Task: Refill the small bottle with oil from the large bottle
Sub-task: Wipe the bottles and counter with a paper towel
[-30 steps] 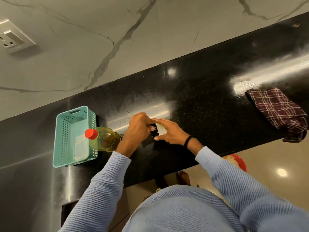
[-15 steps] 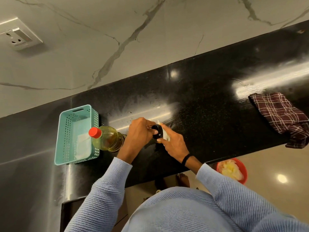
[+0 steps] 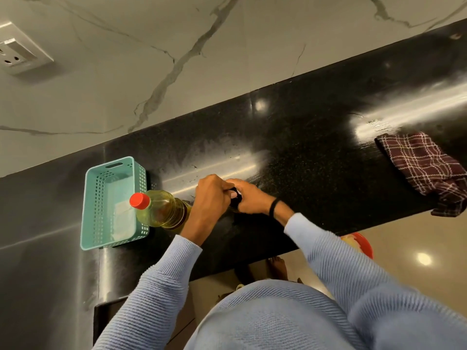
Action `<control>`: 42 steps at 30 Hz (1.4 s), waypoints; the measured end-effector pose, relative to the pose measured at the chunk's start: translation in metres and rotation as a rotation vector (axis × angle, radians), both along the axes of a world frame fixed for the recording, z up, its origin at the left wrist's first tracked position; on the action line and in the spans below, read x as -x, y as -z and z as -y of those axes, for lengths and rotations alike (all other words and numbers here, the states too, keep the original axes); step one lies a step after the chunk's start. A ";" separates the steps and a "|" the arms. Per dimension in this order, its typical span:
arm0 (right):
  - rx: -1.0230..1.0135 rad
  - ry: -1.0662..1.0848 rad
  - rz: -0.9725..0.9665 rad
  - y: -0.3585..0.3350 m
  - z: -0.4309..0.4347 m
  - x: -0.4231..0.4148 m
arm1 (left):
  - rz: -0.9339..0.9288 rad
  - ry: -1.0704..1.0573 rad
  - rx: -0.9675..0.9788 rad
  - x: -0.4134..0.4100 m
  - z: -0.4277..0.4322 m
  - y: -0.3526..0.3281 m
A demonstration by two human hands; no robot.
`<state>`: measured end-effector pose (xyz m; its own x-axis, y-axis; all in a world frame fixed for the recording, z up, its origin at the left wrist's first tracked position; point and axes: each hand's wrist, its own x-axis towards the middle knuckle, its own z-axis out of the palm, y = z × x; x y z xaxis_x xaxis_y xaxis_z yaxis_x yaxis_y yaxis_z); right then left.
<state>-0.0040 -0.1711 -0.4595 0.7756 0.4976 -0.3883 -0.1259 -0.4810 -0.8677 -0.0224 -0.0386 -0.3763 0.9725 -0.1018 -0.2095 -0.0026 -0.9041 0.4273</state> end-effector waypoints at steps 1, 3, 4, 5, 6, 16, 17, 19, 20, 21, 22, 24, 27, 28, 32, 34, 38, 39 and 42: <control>0.018 -0.043 -0.033 0.001 0.003 -0.007 | -0.008 -0.010 0.006 0.000 0.000 0.000; 0.006 -0.057 -0.057 0.004 0.007 -0.008 | -0.014 -0.020 0.020 0.001 0.000 0.000; -0.024 -0.012 -0.036 0.006 0.007 0.001 | -0.002 -0.019 0.029 0.002 0.001 0.000; -0.061 0.045 0.022 0.008 0.006 0.014 | 0.017 -0.020 0.046 0.003 0.001 0.000; -0.094 0.102 0.073 0.013 0.005 0.029 | 0.032 -0.024 0.060 0.004 0.001 0.000; -0.111 0.060 0.082 0.015 0.001 0.015 | 0.041 0.007 0.065 0.005 0.000 -0.004; -0.091 0.013 0.041 0.012 0.002 0.002 | 0.030 0.006 0.067 0.004 0.000 -0.005; -0.050 -0.063 -0.001 0.010 0.005 -0.012 | 0.004 -0.020 0.082 0.005 0.001 -0.006; -0.064 -0.063 -0.003 0.011 0.007 -0.011 | 0.000 -0.032 0.088 0.005 0.001 -0.007; -0.091 -0.037 0.011 0.013 0.009 -0.006 | 0.002 -0.035 0.093 0.005 0.001 -0.007; -0.120 0.018 0.036 0.016 0.011 0.004 | 0.004 -0.029 0.093 0.006 0.002 -0.006; -0.167 0.169 0.072 0.027 0.014 0.031 | -0.014 -0.029 0.095 0.007 0.004 -0.006; -0.153 0.334 0.087 0.033 0.013 0.069 | -0.045 -0.023 0.098 0.009 0.005 -0.003; -0.129 0.371 0.103 0.034 0.012 0.076 | -0.046 -0.014 0.091 0.009 0.005 -0.003; -0.097 0.476 0.188 0.036 0.020 0.060 | -0.076 0.036 0.045 0.008 0.006 -0.006; -0.068 0.517 0.195 0.033 0.030 0.043 | -0.095 0.029 0.037 0.006 0.004 -0.008; -0.188 0.723 0.057 0.033 0.044 0.024 | -0.046 -0.046 0.054 0.010 0.004 -0.009; -0.235 0.788 0.022 0.034 0.047 0.021 | -0.036 -0.068 0.057 0.013 0.006 -0.009; -0.288 0.826 -0.040 0.035 0.050 0.019 | -0.034 -0.136 0.056 0.021 0.013 -0.008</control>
